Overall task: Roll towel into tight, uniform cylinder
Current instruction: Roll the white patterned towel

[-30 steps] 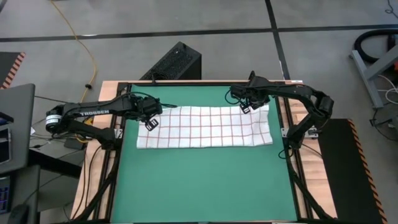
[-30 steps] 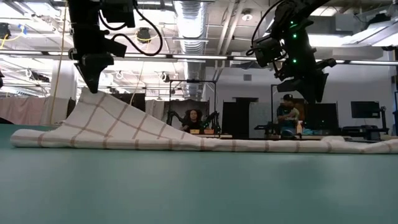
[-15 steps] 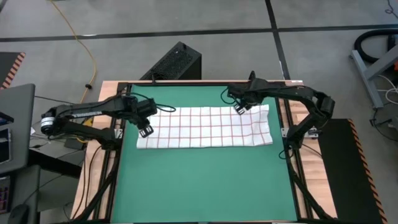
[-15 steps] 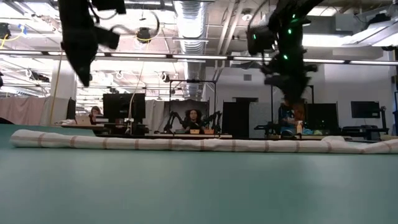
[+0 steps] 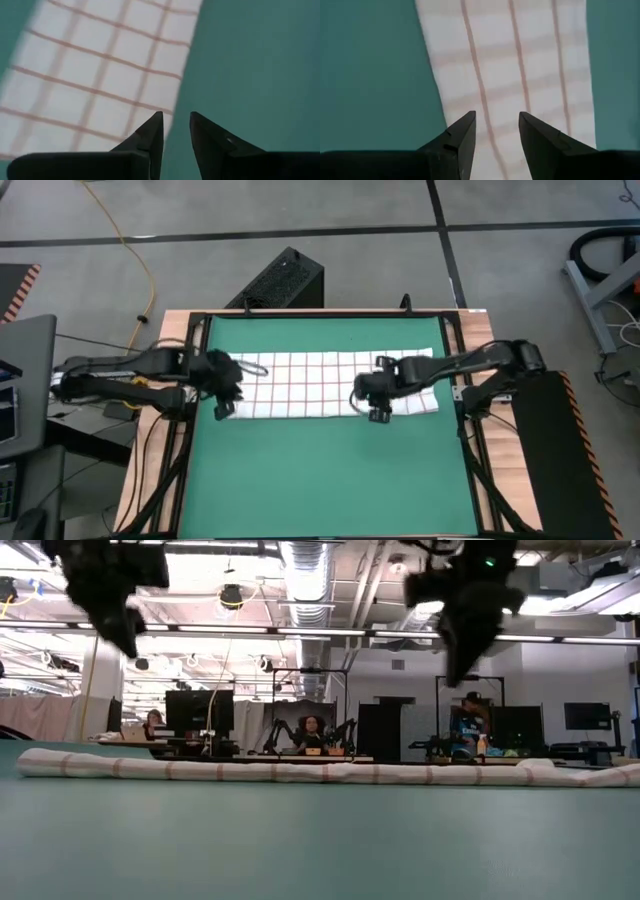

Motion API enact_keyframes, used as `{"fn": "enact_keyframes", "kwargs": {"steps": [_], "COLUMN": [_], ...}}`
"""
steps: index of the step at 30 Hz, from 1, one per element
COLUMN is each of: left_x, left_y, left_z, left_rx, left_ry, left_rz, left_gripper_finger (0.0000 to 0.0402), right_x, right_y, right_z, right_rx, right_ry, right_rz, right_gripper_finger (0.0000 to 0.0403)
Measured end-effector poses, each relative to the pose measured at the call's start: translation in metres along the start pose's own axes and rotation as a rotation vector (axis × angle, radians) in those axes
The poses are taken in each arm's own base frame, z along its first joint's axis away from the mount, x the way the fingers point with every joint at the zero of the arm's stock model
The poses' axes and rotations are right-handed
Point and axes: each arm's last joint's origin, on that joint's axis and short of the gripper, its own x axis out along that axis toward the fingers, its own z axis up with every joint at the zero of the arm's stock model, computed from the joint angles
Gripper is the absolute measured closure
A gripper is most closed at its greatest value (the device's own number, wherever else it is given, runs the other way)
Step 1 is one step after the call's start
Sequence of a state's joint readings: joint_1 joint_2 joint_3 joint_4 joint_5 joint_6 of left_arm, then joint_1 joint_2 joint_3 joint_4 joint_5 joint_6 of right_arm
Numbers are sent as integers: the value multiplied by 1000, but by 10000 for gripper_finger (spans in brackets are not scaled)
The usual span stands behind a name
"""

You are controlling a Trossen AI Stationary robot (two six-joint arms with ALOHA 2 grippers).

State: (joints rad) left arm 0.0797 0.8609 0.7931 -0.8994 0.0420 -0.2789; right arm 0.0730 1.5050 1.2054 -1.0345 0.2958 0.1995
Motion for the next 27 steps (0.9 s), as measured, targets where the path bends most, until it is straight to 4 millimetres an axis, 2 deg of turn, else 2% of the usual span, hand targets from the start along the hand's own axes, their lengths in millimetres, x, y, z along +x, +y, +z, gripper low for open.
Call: {"fn": "enact_keyframes", "kwargs": {"steps": [4,9,12,15,21,27], "left_x": [38,66,75,81,89,96], "left_y": [-7,-3,2,5,8,10], "left_z": [-20,-39,-50,-58,-66,-66], "left_rx": [-31,-137,-181,-194,-238,-239], "left_ry": [-7,-21,5,31,17,4], "left_rz": [-46,-7,22,36,41,115], "left_gripper_finger": [337,366,381,393,400,400], "right_x": [7,19,29,41,64,75], "right_y": [10,2,0,0,4,3], "right_z": [-20,-60,-78,-87,-99,-119], "right_rx": [108,460,616,687,732,750], "right_ry": [191,469,548,557,556,611], "right_rz": [-117,-285,-340,-334,-288,-340], "right_gripper_finger": [233,237,243,249,257,258]}}
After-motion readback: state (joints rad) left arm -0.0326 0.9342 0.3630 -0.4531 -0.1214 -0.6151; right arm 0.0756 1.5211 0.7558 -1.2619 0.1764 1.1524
